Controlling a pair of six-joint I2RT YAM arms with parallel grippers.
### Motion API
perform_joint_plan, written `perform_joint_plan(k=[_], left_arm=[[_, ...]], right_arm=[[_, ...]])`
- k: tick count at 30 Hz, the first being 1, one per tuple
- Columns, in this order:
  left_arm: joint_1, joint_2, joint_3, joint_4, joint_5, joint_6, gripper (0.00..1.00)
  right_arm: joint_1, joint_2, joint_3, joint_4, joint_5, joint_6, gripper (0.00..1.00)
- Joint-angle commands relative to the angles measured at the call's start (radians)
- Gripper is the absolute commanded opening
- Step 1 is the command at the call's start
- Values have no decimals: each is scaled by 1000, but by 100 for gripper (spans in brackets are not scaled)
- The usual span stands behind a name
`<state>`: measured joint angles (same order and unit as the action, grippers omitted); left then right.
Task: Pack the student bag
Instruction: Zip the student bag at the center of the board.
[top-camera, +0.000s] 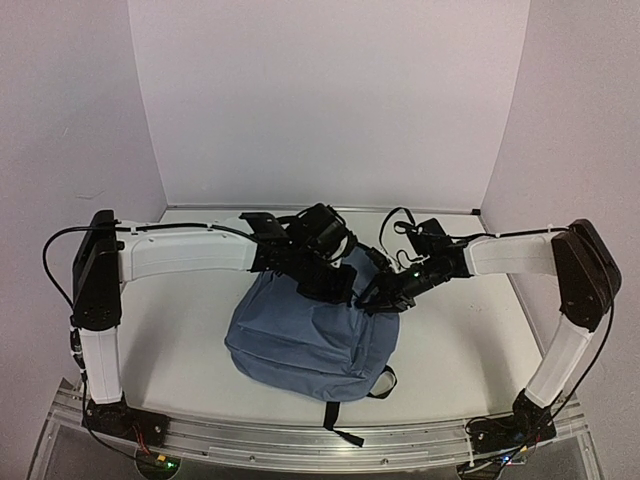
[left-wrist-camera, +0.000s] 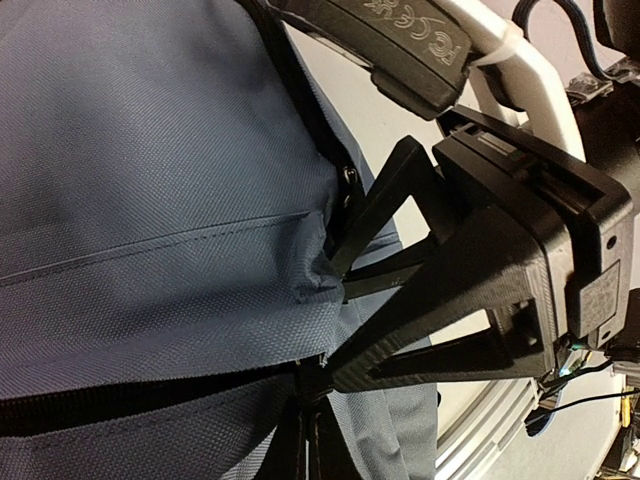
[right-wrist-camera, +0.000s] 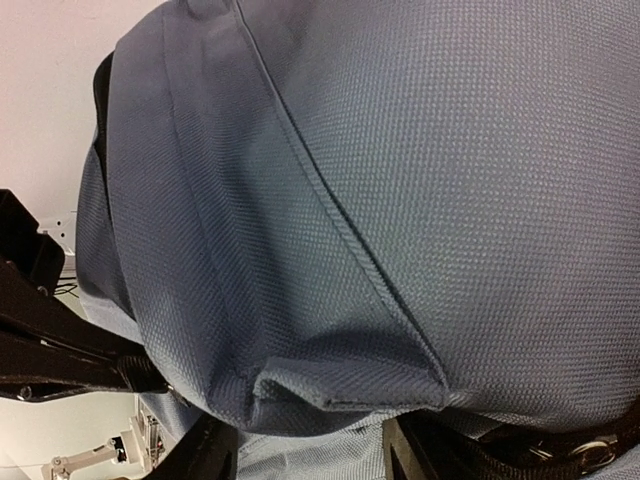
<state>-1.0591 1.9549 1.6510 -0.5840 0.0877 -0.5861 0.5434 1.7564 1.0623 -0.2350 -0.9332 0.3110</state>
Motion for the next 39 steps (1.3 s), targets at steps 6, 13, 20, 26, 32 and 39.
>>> perform_joint_plan(k=[6, 13, 20, 26, 32, 39], left_arm=[[22, -66, -19, 31, 11, -20, 0], [28, -84, -1, -51, -59, -7, 0], [44, -138, -14, -130, -144, -7, 0], [70, -190, -48, -184, -185, -10, 0], [114, -249, -93, -224, -209, 8, 0], [180, -306, -171, -240, -215, 21, 0]], right_arm=[[11, 1, 56, 86, -7, 23, 19], [9, -46, 29, 82, 34, 14, 0], [-17, -77, 0, 47, 111, -4, 0], [-34, -96, -21, -4, 183, -37, 0], [-47, -111, -30, -39, 222, -65, 0], [-62, -123, -37, -66, 267, -84, 0]])
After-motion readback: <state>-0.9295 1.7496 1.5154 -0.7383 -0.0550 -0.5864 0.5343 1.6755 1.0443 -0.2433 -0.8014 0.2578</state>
